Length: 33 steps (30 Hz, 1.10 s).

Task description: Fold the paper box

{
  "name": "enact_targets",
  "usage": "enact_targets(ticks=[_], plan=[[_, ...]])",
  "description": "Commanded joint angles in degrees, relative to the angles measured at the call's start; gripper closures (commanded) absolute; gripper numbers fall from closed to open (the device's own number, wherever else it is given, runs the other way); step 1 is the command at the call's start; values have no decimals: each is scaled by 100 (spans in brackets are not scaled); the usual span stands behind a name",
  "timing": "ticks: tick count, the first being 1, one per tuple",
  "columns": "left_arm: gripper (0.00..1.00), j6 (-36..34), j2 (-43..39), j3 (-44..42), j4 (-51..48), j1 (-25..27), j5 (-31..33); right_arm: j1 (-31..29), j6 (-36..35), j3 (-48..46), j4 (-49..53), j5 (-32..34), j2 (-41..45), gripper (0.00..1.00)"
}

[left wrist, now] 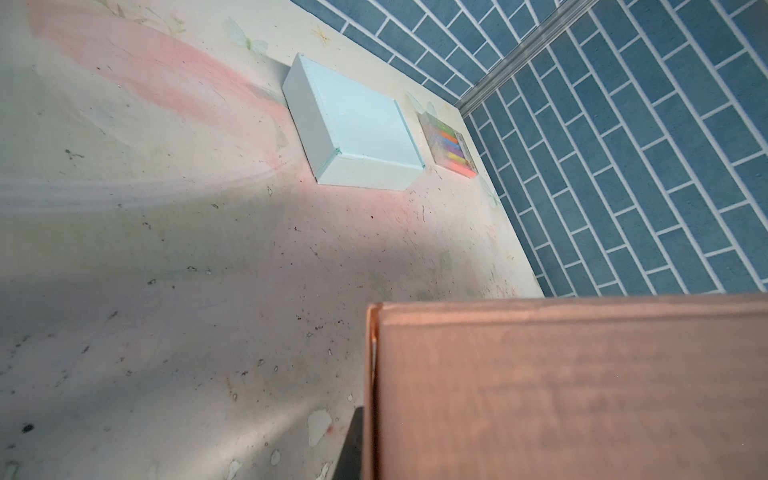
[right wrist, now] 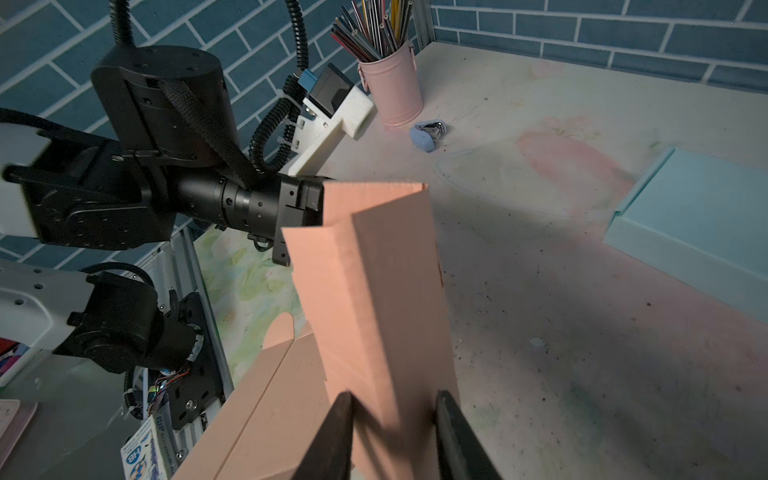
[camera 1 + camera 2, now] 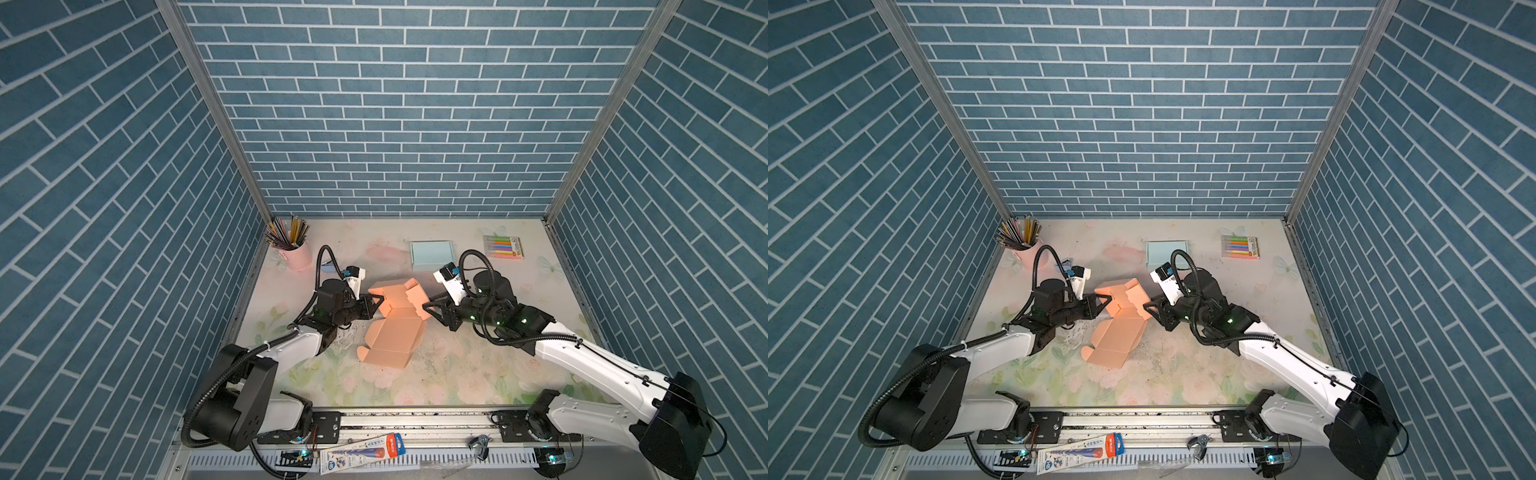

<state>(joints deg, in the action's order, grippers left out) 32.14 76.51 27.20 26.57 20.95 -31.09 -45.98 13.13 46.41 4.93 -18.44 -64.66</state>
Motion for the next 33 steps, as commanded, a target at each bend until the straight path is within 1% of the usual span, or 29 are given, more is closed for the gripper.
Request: enact_targets(ticks=[1, 5, 9, 19, 23, 27, 33], plan=[[93, 21, 12, 126, 4, 53, 44, -128, 15, 193, 99, 569, 10, 66], [93, 52, 30, 143, 5, 105, 94, -296, 41, 234, 50, 794, -60, 68], [93, 82, 48, 142, 5, 143, 156, -556, 23, 395, 125, 1172, -200, 69], [94, 238, 101, 86, 73, 245, 361, -1042, 204, 1028, 942, 2289, -868, 71], [95, 394, 92, 44, 136, 347, 634, -1198, 359, 1241, 1206, 2760, -1153, 70], [95, 629, 70, -73, 343, 461, 909, -1352, 382, 1481, 1503, 3282, -1431, 68], [96, 886, 6, -233, 509, 611, 1206, -1431, 445, 1535, 1638, 3923, -1544, 67]])
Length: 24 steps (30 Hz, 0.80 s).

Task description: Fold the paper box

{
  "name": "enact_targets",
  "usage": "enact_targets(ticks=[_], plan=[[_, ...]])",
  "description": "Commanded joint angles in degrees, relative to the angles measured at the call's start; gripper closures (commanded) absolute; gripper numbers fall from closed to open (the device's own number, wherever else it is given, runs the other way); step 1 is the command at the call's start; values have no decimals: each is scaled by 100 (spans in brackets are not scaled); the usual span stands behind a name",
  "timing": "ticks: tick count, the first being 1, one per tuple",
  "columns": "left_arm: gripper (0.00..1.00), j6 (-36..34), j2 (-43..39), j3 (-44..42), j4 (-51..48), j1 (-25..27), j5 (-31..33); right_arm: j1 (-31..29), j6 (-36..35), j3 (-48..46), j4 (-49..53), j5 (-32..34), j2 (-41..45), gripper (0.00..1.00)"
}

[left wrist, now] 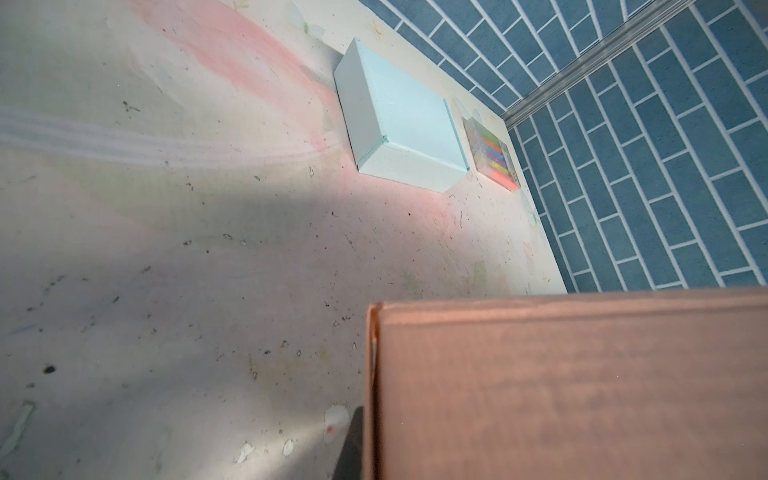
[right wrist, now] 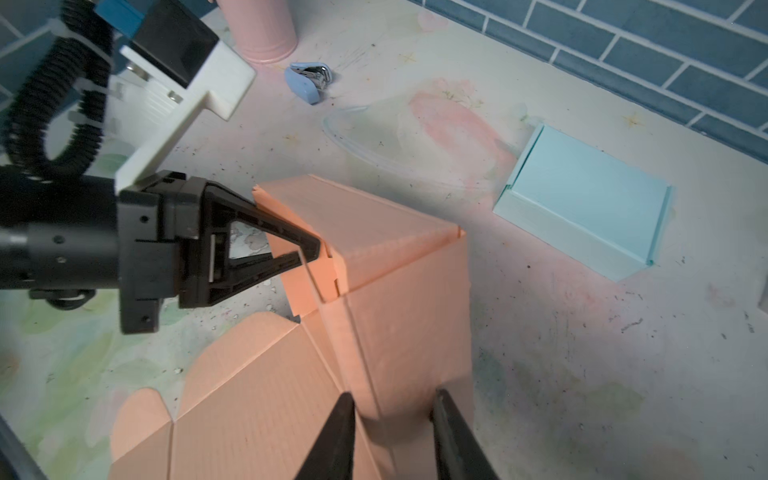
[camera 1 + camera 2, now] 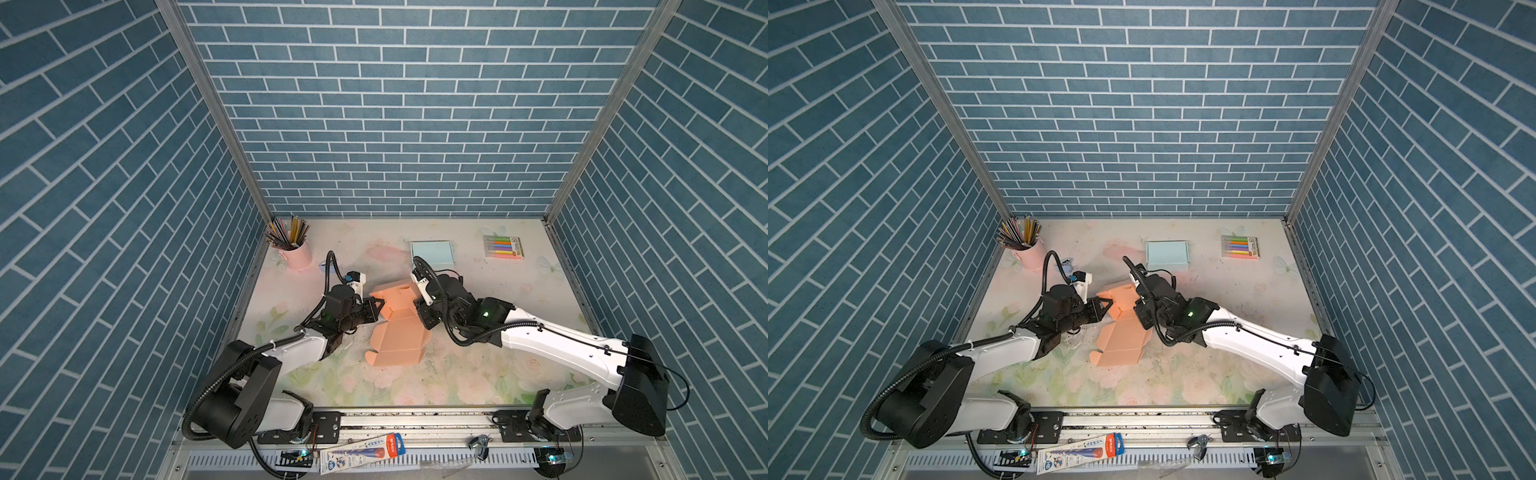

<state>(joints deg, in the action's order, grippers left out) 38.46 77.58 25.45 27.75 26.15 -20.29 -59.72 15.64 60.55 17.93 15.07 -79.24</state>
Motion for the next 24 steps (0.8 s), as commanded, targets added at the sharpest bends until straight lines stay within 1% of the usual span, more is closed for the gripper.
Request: enact_targets(ticks=[1, 4, 8, 13, 18, 19, 24], plan=[[96, 283, -111, -74, 413, 121, 172, -73, 194, 146, 366, 696, -108, 67], [96, 361, -178, -113, 432, 197, 288, -135, 196, 265, 476, 1018, -240, 67], [96, 417, -243, -104, 380, 335, 432, -203, 168, 334, 494, 1276, -354, 68], [96, 475, -261, -71, 314, 486, 582, -294, 166, 407, 586, 1863, -481, 72], [96, 606, -236, -105, 433, 618, 684, -363, 286, 586, 882, 2517, -656, 73], [96, 623, -226, -106, 429, 643, 698, -389, 341, 619, 936, 2697, -701, 74], [96, 654, -167, 13, 404, 783, 789, -434, 431, 811, 1218, 3115, -939, 80]])
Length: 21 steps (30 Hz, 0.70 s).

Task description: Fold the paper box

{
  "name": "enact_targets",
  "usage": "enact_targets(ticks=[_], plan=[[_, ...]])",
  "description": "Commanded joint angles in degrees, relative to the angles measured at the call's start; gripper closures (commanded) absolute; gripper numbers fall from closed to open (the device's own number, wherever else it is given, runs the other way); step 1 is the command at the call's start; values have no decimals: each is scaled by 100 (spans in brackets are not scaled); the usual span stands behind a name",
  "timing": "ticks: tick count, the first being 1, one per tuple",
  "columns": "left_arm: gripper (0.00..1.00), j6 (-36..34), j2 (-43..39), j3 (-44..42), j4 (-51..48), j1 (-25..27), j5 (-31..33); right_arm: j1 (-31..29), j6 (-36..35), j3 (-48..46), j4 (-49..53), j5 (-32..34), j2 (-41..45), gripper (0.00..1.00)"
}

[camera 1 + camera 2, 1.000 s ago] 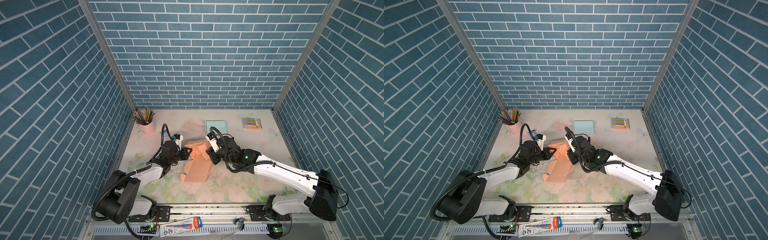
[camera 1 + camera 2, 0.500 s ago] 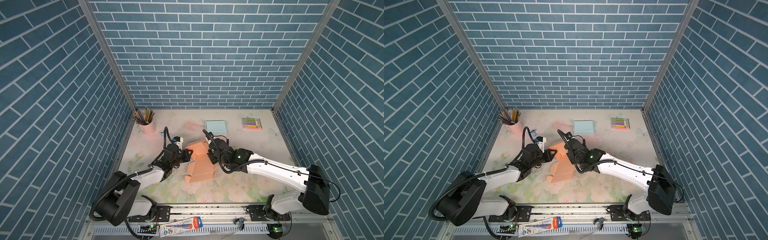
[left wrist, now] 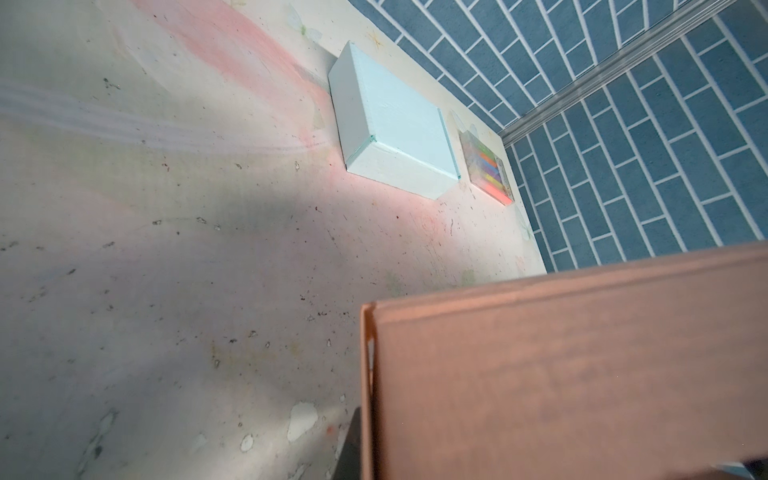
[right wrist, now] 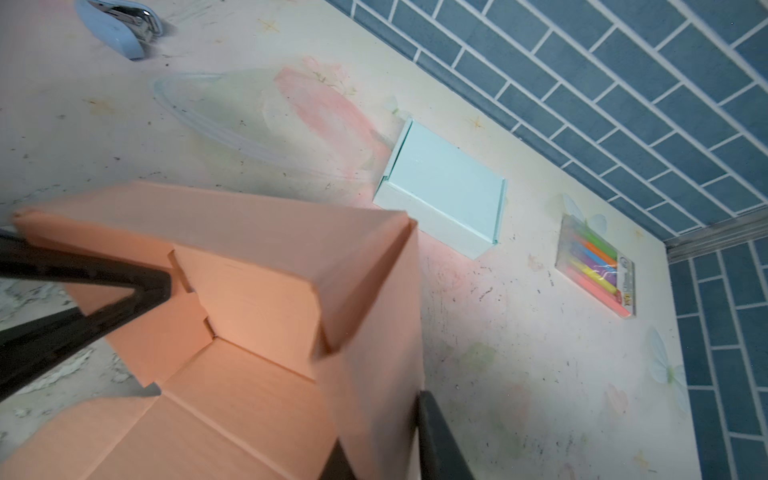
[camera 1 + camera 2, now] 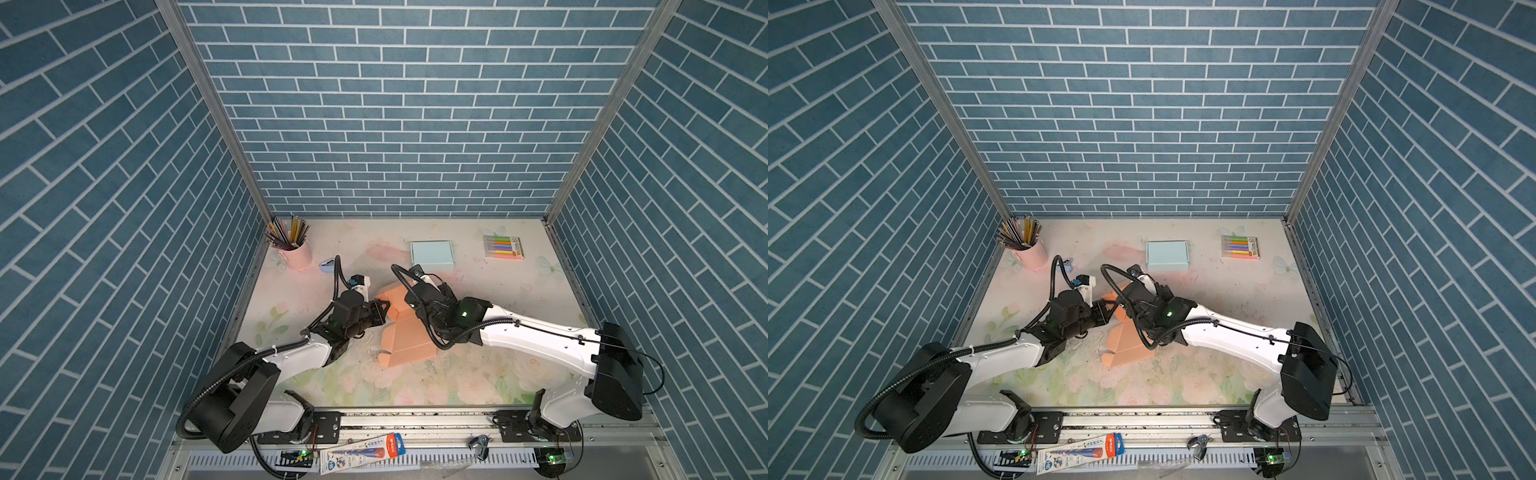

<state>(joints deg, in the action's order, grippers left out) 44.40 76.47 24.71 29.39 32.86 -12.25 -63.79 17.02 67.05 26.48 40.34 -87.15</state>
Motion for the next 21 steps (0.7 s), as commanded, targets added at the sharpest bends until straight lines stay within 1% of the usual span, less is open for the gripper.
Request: enact_targets(ticks=[1, 6, 8, 14, 21], plan=[[96, 68, -44, 112, 242, 133, 2, -37, 308, 205, 419, 676, -198, 81], [96, 186, -18, 98, 340, 219, 86, -109, 531, 476, 920, 1251, -562, 90], [96, 241, -5, 82, 375, 237, 104, -141, 613, 584, 1049, 1366, -689, 91], [96, 340, -35, 12, 449, 259, 201, -273, 663, 689, 1017, 1459, -868, 90], [96, 401, -33, -51, 559, 262, 222, -283, 818, 762, 1077, 1618, -996, 90]])
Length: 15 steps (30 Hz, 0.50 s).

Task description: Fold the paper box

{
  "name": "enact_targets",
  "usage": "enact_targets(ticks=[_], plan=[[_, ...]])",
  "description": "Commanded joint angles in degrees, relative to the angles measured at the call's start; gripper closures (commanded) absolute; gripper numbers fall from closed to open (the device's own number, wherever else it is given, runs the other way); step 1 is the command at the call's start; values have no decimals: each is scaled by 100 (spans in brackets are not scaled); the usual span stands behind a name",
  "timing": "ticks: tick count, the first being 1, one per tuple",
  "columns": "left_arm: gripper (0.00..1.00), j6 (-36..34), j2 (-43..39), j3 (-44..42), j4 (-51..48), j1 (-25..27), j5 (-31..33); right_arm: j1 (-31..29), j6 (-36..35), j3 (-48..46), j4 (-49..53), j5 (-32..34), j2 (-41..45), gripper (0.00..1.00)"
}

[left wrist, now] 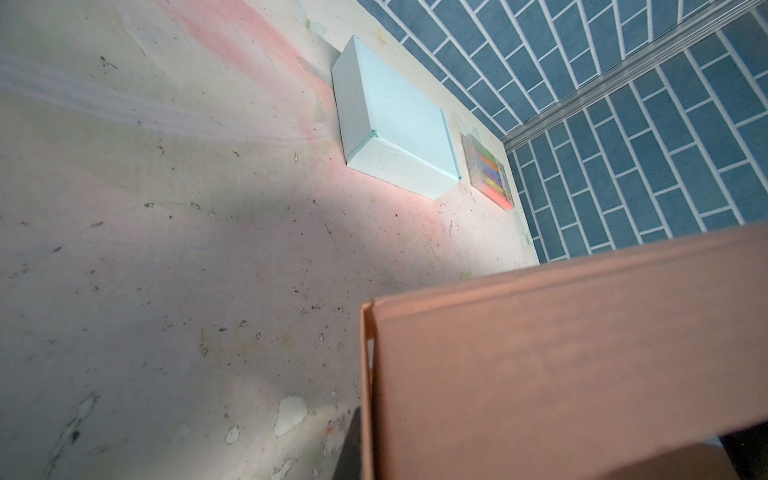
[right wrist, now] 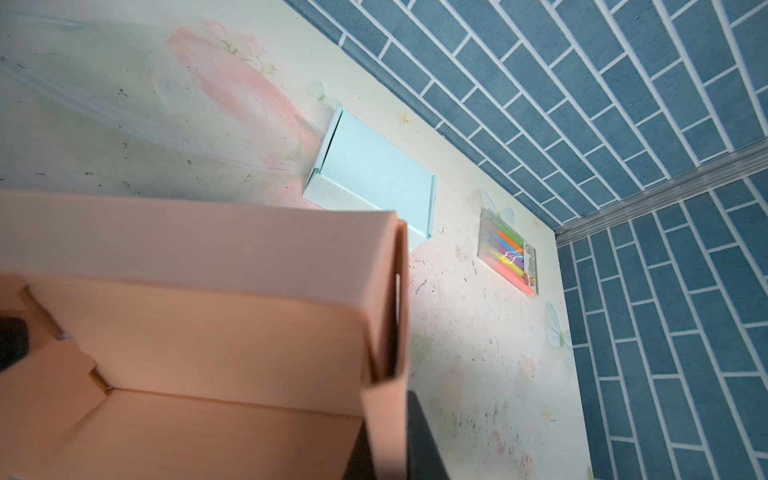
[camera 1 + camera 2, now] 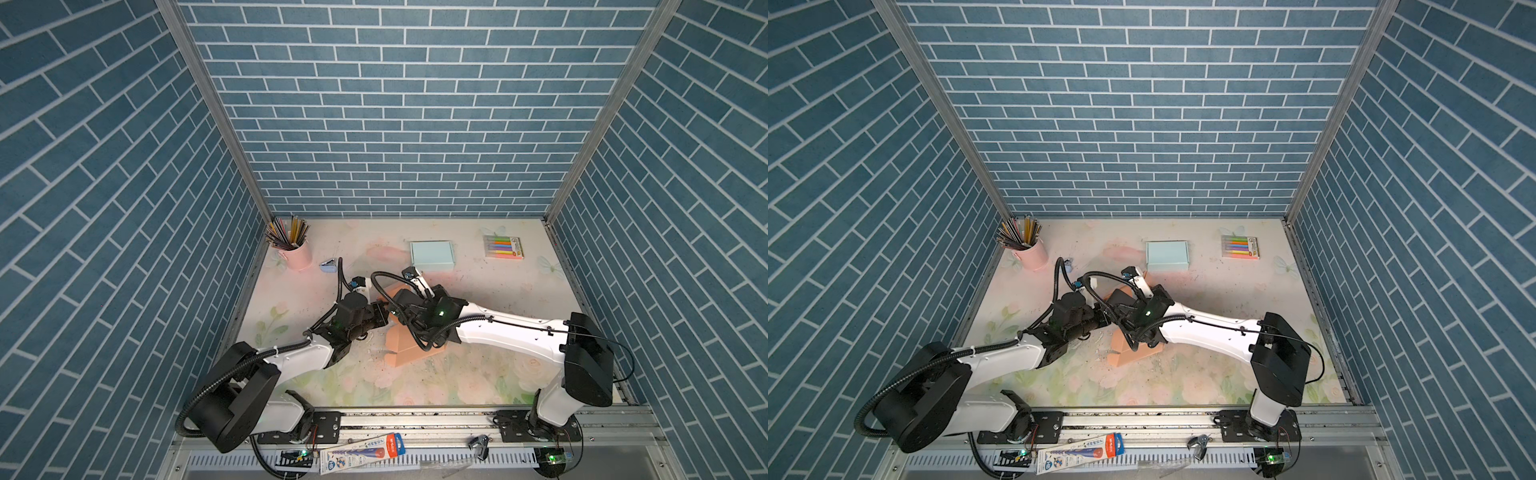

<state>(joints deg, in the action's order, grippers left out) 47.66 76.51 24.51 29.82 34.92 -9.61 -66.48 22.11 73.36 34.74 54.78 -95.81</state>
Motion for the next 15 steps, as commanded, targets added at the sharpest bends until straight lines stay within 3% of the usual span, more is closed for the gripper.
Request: enact_targets(ticks=[1, 15], plan=[[96, 72, -31, -34, 519, 60, -56, -14, 305, 133, 260, 186, -138, 89], [96, 77, -78, -78, 558, 97, 16, -22, 479, 253, 511, 321, -271, 100]])
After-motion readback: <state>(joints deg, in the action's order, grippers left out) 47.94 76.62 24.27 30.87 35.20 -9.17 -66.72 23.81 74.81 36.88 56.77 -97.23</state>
